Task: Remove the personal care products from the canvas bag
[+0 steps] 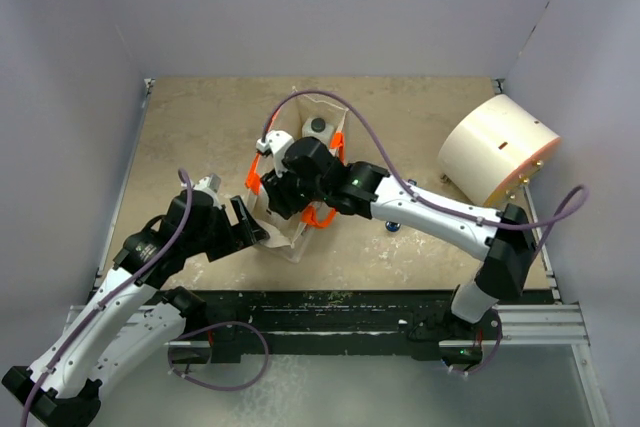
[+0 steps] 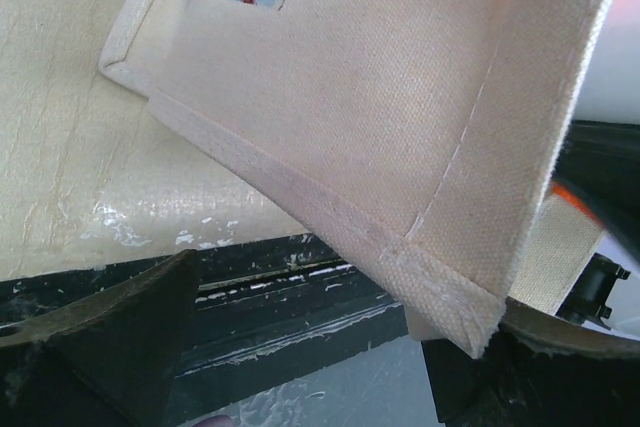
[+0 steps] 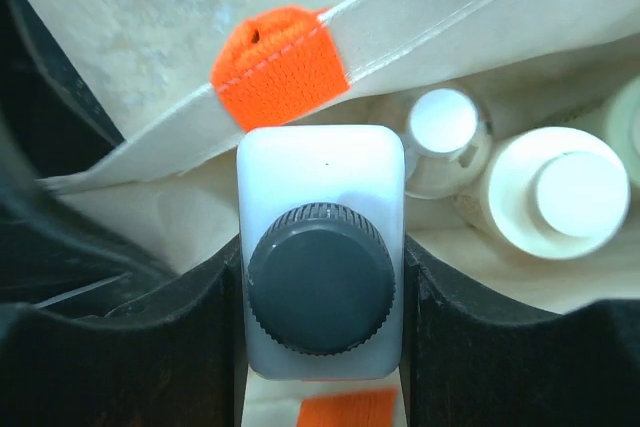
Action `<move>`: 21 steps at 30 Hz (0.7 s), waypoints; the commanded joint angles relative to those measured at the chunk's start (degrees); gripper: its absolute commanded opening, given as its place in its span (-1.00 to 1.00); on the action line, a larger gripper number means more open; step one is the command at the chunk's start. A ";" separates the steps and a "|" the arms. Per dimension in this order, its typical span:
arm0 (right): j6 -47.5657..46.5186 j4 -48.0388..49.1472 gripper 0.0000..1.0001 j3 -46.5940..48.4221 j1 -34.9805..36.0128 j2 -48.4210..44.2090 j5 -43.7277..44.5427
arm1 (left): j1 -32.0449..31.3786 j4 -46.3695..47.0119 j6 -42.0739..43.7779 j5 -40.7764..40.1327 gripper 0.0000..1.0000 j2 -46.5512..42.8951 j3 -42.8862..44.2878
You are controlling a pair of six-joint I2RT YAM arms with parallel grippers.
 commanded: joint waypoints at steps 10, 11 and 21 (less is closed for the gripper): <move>29.74 4.18 -1.00 3.88 -11.41 -19.86 -3.70 | 0.18 -2.19 1.33 -1.11 0.74 -0.16 0.61; 31.80 5.63 -1.00 2.37 -12.71 -21.53 -5.18 | 0.15 -2.21 1.31 -1.06 0.74 -0.07 0.59; 43.92 11.70 -1.00 -2.03 -26.51 -35.98 -9.86 | 0.13 -2.21 1.32 -1.11 0.74 -0.16 0.68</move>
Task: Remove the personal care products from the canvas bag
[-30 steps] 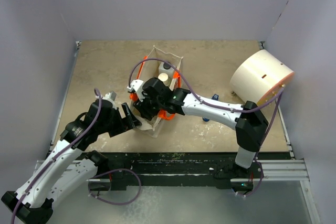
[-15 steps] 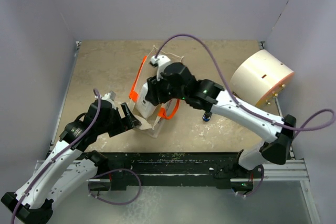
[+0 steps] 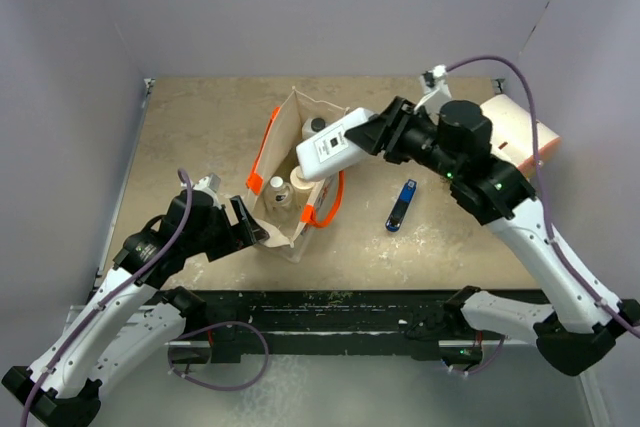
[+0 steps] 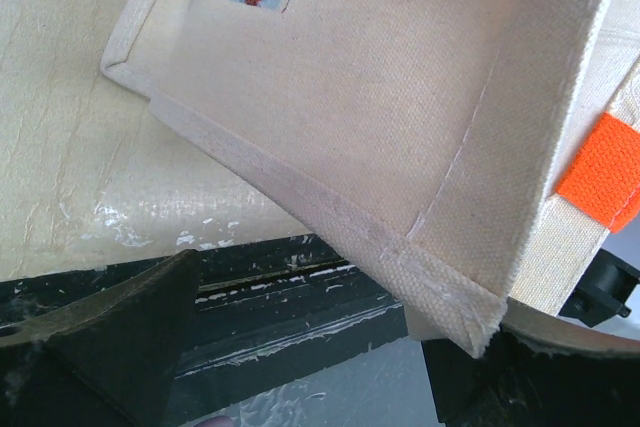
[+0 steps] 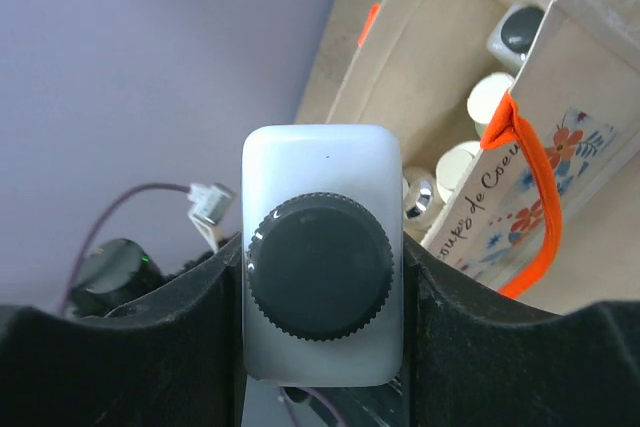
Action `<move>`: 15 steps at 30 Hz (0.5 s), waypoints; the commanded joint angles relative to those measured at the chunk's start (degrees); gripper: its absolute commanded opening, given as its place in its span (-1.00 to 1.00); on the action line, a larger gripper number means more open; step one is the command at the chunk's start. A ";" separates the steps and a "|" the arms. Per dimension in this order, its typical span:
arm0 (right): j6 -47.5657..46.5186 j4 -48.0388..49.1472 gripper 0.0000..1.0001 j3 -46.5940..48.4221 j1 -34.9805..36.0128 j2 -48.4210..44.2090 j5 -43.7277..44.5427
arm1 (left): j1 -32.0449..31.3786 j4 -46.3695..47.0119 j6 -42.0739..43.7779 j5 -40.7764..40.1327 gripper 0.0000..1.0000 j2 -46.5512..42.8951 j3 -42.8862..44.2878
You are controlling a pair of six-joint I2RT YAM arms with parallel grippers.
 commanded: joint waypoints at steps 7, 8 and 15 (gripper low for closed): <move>-5.91 0.16 -1.00 6.41 -5.24 -10.15 15.61 | 0.13 -2.12 1.42 -0.73 0.74 -0.13 0.62; -9.37 -1.30 -1.00 6.06 -5.22 -10.48 20.11 | 0.18 -2.12 1.55 -0.66 0.74 -0.13 0.69; -30.97 3.37 -1.00 -3.32 -5.18 -10.03 35.84 | 0.13 -2.03 1.59 -0.56 0.74 0.28 0.67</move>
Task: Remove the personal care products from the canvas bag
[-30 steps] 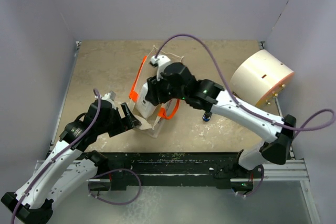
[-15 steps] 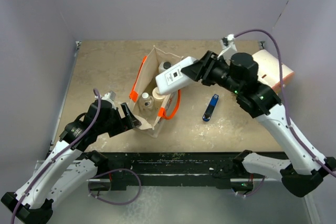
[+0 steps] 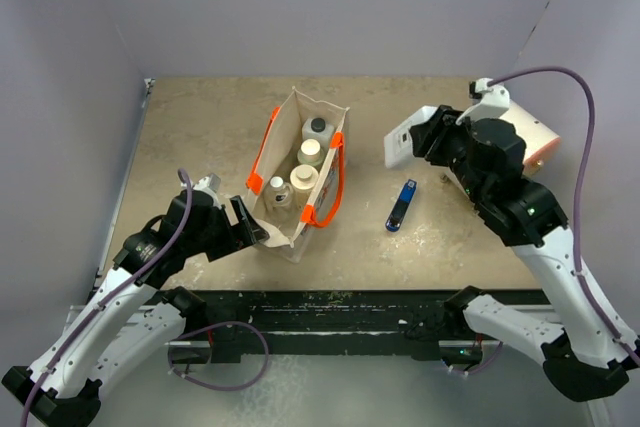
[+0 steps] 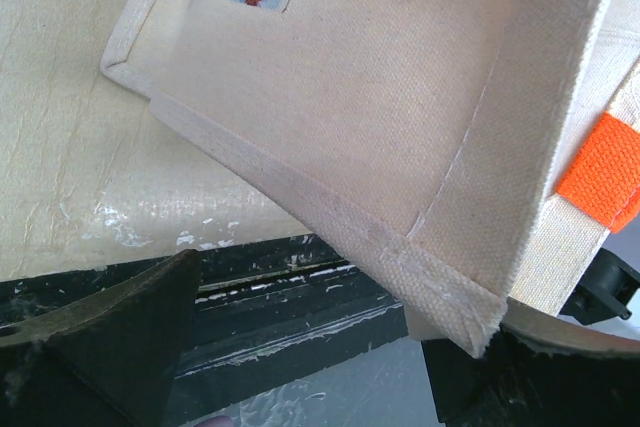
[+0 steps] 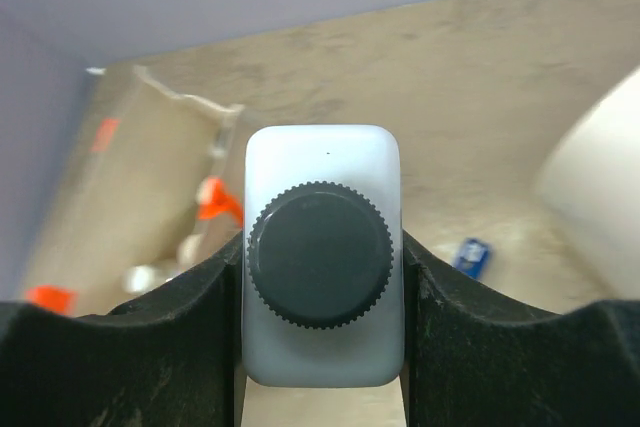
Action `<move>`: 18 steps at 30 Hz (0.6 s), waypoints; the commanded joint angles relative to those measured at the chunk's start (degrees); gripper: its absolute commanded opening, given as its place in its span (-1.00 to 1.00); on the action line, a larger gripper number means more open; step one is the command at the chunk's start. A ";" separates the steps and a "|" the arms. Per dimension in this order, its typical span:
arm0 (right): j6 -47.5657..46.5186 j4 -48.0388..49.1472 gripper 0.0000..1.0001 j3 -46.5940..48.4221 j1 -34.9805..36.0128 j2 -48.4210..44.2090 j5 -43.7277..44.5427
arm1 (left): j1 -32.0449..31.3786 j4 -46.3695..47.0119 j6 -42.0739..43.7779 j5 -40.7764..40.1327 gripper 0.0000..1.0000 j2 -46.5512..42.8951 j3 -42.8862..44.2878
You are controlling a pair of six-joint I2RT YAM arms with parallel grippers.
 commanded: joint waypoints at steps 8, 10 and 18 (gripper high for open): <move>-19.06 19.81 -1.00 -1.44 -2.92 15.94 13.23 | 0.13 -2.01 1.56 -0.65 0.74 0.89 0.68; -19.14 22.49 -1.00 -0.14 -5.56 20.23 9.98 | 0.13 -1.87 1.56 -0.65 0.74 0.73 0.68; -18.32 28.96 -1.00 5.58 -14.31 34.23 -1.01 | 0.19 -1.65 1.73 -0.43 0.74 0.29 0.59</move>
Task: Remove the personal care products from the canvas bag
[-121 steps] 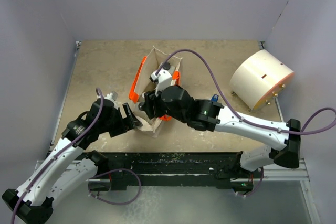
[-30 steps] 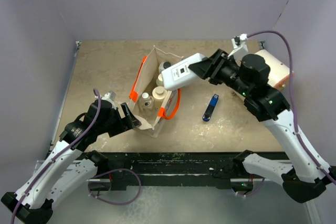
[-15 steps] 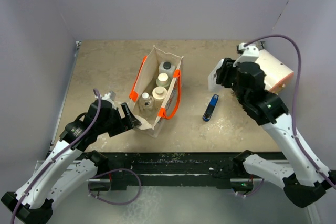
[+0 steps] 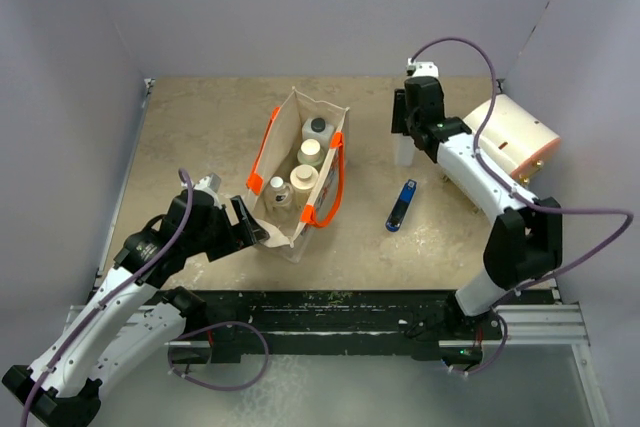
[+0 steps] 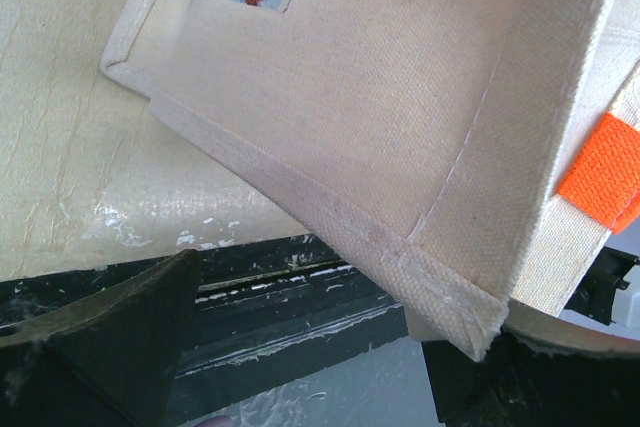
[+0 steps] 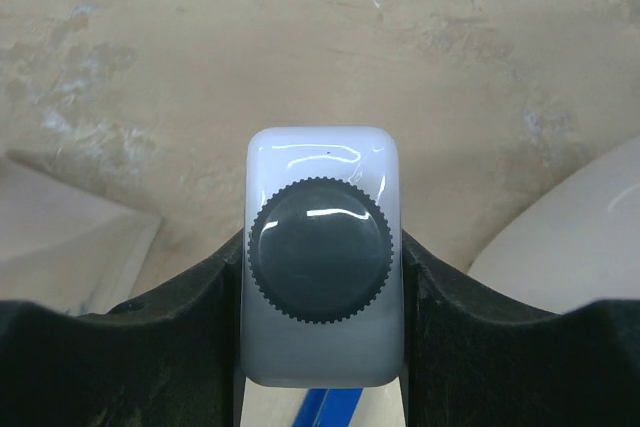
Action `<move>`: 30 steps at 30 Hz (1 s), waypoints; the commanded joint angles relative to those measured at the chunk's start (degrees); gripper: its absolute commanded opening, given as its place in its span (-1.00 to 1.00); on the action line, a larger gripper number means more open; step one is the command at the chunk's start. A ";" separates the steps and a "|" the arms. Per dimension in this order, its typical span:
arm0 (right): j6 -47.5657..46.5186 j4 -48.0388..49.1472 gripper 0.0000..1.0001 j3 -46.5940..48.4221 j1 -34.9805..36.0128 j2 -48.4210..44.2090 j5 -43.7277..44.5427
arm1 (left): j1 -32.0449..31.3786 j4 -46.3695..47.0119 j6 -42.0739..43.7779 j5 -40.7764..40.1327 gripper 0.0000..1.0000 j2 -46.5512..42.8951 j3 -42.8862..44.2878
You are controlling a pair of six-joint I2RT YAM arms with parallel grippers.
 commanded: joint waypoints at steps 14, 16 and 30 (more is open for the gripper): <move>-6.23 21.57 -1.00 16.84 -9.47 15.57 -10.86 | 0.13 -1.40 2.16 0.53 0.74 -0.04 0.58; -6.46 20.43 -1.00 19.78 -9.83 18.17 -10.74 | 0.13 -1.50 2.26 0.59 0.75 -0.04 0.60; -6.83 22.81 -0.77 19.16 -10.25 21.95 -11.17 | 0.13 -1.37 2.22 0.46 0.75 -0.34 0.50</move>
